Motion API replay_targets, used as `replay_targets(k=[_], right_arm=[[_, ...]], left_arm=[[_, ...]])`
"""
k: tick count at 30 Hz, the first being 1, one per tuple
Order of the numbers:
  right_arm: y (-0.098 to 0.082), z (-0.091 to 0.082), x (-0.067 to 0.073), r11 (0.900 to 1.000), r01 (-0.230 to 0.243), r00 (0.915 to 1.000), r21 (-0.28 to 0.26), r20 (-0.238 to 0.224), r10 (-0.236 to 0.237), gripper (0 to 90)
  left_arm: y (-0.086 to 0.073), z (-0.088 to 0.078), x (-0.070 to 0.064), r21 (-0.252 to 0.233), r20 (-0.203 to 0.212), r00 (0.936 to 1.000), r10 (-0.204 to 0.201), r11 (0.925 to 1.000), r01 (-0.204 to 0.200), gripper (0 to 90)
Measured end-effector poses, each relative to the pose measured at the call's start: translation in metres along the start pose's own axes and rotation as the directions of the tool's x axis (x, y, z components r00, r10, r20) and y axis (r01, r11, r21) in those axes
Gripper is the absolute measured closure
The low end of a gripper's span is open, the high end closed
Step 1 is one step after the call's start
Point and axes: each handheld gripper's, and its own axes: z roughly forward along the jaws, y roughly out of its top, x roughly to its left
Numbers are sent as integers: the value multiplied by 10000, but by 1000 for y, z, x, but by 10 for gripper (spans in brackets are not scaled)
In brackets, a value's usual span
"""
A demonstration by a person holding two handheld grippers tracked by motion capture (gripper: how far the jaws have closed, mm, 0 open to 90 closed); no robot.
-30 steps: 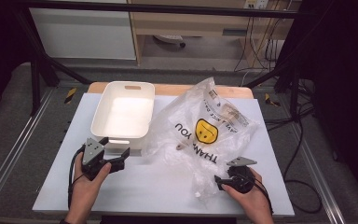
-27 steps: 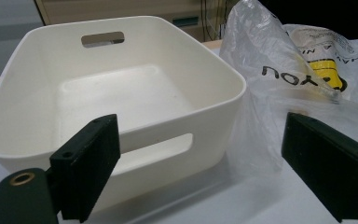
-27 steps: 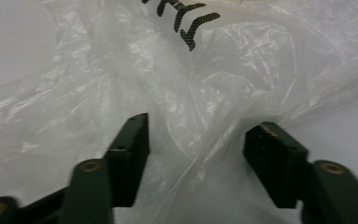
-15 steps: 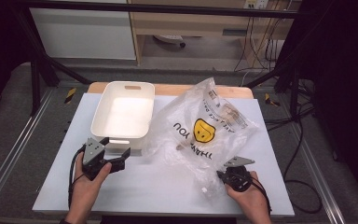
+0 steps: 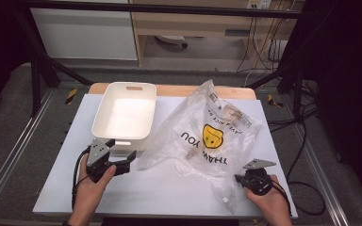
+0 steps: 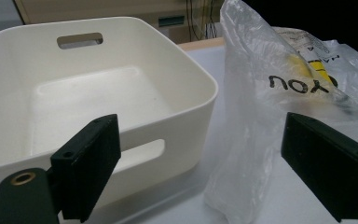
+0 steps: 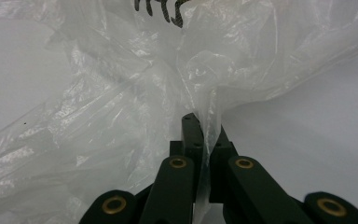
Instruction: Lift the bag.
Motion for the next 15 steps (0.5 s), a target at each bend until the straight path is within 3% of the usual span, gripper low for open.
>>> replay_targets(k=[9,15], right_arm=[[-11,-12,-28,9995,-64,9993,309,368,53,900],[-18,-20,-48,9985,-391,9970,377,685,364,900]], left_arm=[[3,1,-22,80,621,9978,227,9997,-232,121],[5,6,-46,252,1372,9903,235,9993,-272,124]])
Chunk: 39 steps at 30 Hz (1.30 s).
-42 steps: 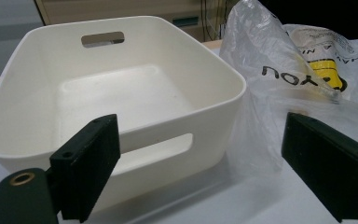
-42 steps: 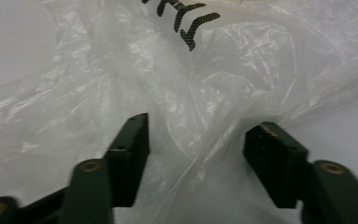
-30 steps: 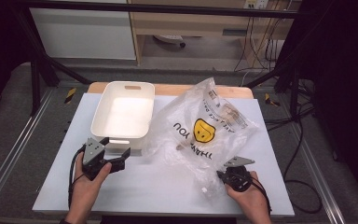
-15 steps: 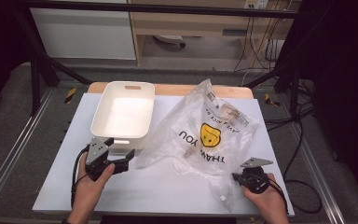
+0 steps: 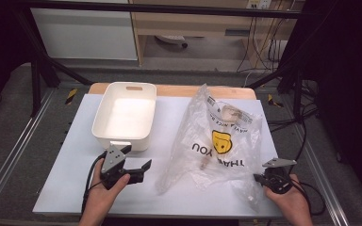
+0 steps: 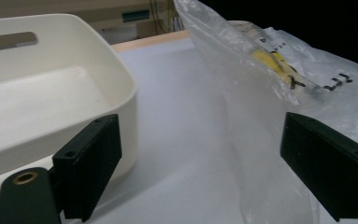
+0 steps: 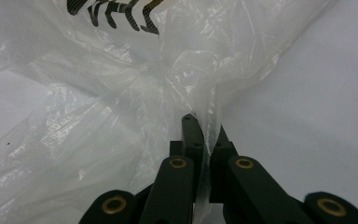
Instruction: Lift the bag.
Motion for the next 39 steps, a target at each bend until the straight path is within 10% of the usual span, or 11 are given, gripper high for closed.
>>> replay_targets(k=[10,18,32,39], right_arm=[[0,-1,-1,9999,119,9999,49,119,-120,900],[1,2,4,9996,283,9996,18,33,-283,900],[1,4,4,9998,167,9998,-108,-100,-168,891],[-3,3,11,9988,17,9990,-493,-440,-39,615]], left_arm=[[-3,49,-40,973,1038,9935,467,9936,-568,120],[-9,89,-47,1684,1212,9912,530,9830,-731,135],[-21,108,-36,2595,1496,9887,9,9649,-402,664],[-23,108,-37,2727,1716,9852,31,9608,-505,799]])
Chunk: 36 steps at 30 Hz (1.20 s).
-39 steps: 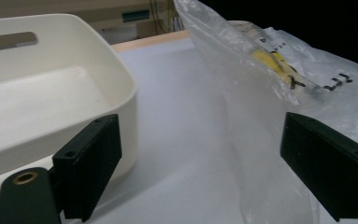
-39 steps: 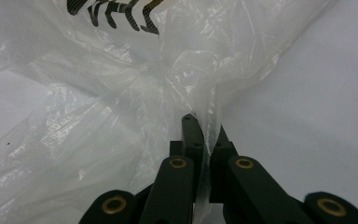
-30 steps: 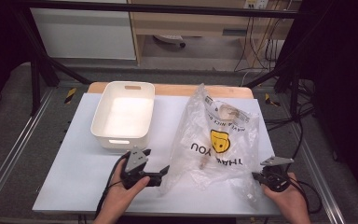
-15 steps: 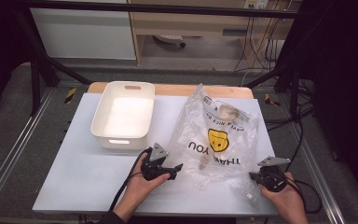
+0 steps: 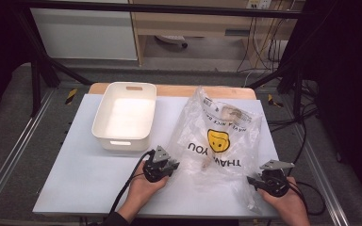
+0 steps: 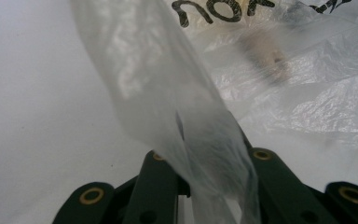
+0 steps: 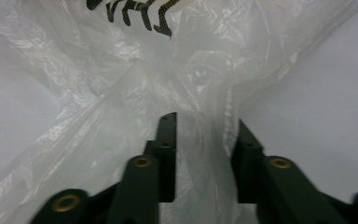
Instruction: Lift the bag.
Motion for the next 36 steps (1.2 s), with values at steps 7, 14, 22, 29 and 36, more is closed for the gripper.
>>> replay_targets(k=[7,14,22,29,36], right_arm=[[-8,-2,6,9990,17,9995,-437,329,-2,251],[-12,1,-1,9983,-334,9973,-471,643,364,139],[-8,7,16,9987,413,9991,-305,40,-412,282],[-1,7,27,9932,1128,9924,-296,-462,-1141,657],[5,12,31,9903,1373,9872,-219,-786,-1386,900]], left_arm=[[-1,0,1,23,24,10000,67,10000,-67,824],[-5,2,4,112,-7,10000,34,9999,-34,838],[-6,3,5,127,66,10000,-8,9999,8,851],[-6,3,4,128,102,9999,86,9999,-87,879],[-6,2,3,76,247,9997,79,9999,-81,896]])
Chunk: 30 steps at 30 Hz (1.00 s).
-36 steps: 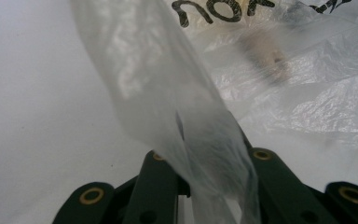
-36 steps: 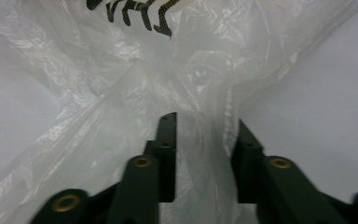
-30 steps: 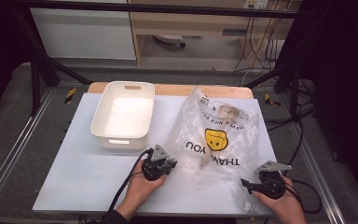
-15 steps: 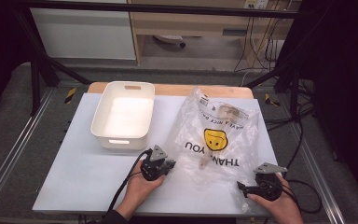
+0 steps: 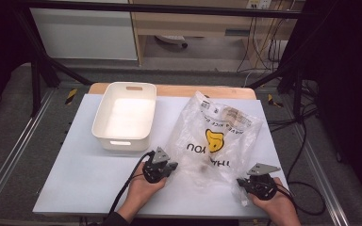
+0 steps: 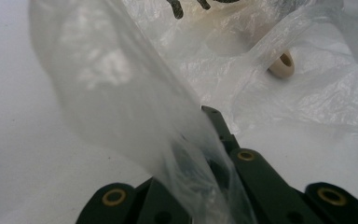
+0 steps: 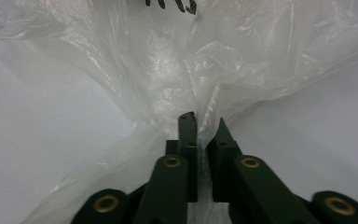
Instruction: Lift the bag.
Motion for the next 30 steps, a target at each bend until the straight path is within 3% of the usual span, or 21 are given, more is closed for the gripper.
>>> replay_targets(k=[4,9,16,30], right_arm=[[4,0,0,9998,194,9997,11,-145,-193,900],[20,-7,2,9983,391,9991,-421,-176,-399,900],[48,-13,-2,9953,593,9982,-764,-66,-599,900],[88,-35,-16,9895,958,9950,-1086,397,-920,900]], left_arm=[[5,-5,-1,-158,169,9998,-98,9998,100,900],[24,-19,4,-402,341,9992,-212,9989,225,900],[49,-29,12,-346,673,9967,-450,9983,474,900],[90,-46,24,-456,791,9958,-463,9977,501,900]])
